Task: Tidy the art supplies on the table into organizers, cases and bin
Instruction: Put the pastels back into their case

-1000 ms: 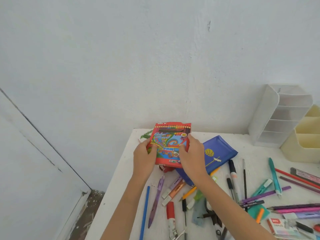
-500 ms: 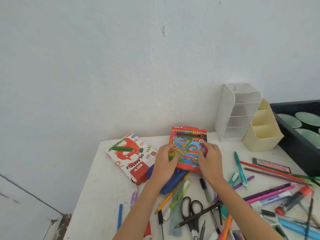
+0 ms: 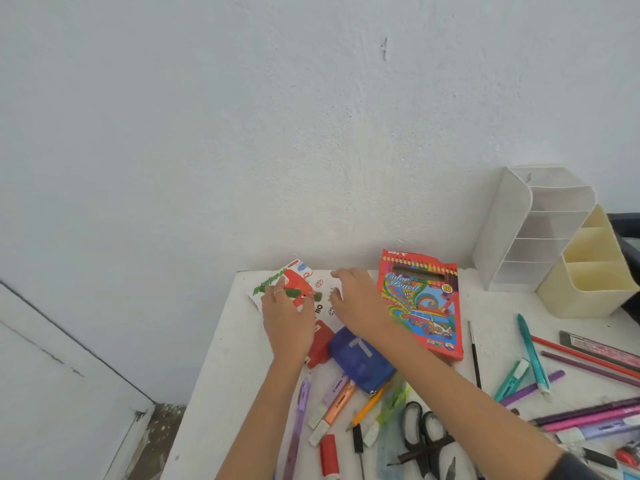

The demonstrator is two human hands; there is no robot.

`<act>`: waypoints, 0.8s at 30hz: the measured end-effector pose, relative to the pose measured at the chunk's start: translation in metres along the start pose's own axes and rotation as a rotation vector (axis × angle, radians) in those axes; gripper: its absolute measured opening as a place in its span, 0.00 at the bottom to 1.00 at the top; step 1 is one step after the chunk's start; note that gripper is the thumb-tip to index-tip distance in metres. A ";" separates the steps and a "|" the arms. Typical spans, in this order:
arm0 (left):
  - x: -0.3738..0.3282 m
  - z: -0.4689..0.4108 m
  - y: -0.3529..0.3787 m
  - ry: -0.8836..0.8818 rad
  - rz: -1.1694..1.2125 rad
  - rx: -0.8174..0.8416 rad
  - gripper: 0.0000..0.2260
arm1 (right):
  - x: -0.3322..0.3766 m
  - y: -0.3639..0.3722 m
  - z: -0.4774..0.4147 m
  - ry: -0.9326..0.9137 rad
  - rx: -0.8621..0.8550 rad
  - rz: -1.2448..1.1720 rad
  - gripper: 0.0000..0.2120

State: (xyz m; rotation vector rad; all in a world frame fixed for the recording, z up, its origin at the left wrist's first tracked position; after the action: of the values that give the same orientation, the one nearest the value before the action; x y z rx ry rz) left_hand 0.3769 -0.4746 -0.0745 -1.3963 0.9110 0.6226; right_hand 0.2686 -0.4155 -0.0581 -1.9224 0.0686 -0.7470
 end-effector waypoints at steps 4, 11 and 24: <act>0.020 0.007 -0.005 -0.154 -0.083 0.032 0.31 | 0.012 0.022 0.001 0.074 0.189 0.254 0.16; 0.021 0.002 -0.026 -0.062 0.236 -0.129 0.29 | 0.024 0.019 0.001 0.170 0.092 -0.396 0.18; -0.055 0.074 -0.063 -0.294 0.835 -0.175 0.24 | 0.026 -0.077 0.064 0.484 -0.023 -1.514 0.21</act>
State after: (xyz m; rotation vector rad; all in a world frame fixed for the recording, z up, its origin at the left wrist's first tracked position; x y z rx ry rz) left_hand 0.4120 -0.4011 0.0011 -0.9909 1.2094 1.5224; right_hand 0.3017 -0.3371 0.0010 -1.4992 -1.1848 -2.1451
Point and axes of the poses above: each hand's wrist, its own z-axis away from the middle knuckle, its own y-axis out of the palm, x = y × z, the point moved 2 cm from there along -z, towards the middle knuckle, and after that the axes turned 5 degrees about -x, right-handed, at the moved point
